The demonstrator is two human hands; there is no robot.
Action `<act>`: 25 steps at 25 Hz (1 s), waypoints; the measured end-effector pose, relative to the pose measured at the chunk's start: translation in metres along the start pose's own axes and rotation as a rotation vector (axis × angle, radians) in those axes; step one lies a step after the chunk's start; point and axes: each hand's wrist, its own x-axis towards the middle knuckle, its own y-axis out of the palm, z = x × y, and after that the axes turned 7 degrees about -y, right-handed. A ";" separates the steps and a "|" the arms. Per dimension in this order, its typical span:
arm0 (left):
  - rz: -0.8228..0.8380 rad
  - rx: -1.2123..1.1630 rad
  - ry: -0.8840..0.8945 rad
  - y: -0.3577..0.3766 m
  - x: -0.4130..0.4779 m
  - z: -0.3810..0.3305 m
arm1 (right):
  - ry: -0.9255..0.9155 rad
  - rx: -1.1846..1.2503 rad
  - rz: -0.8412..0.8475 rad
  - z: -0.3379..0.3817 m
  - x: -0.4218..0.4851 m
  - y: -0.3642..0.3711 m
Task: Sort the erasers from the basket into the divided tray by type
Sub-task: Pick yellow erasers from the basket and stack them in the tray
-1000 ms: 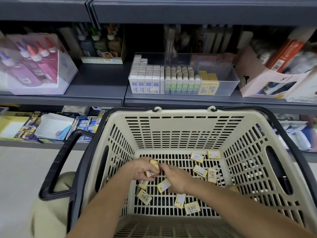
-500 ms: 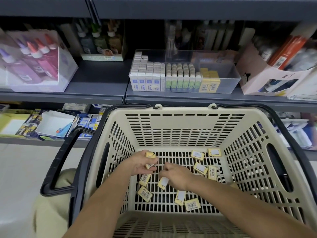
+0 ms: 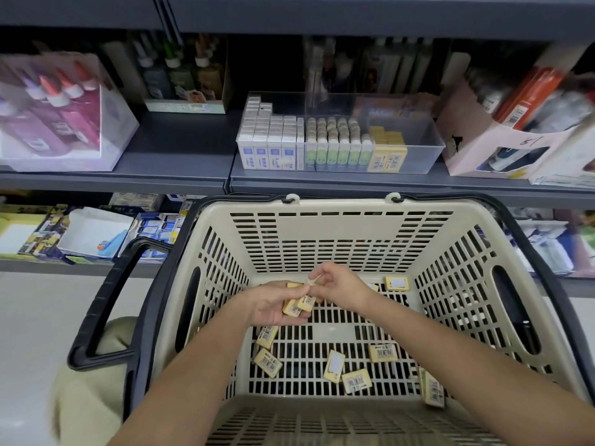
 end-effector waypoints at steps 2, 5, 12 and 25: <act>-0.019 -0.036 0.040 0.000 -0.002 -0.001 | 0.021 0.083 -0.046 -0.001 0.002 0.001; -0.143 -0.232 0.138 -0.005 -0.005 -0.005 | 0.010 -0.175 -0.021 -0.008 -0.003 0.010; -0.256 -0.315 0.211 -0.003 -0.007 -0.009 | -0.288 -0.738 0.420 -0.011 0.003 0.093; -0.155 -0.149 0.130 -0.009 0.007 -0.007 | 0.003 -0.217 0.230 -0.018 -0.010 -0.013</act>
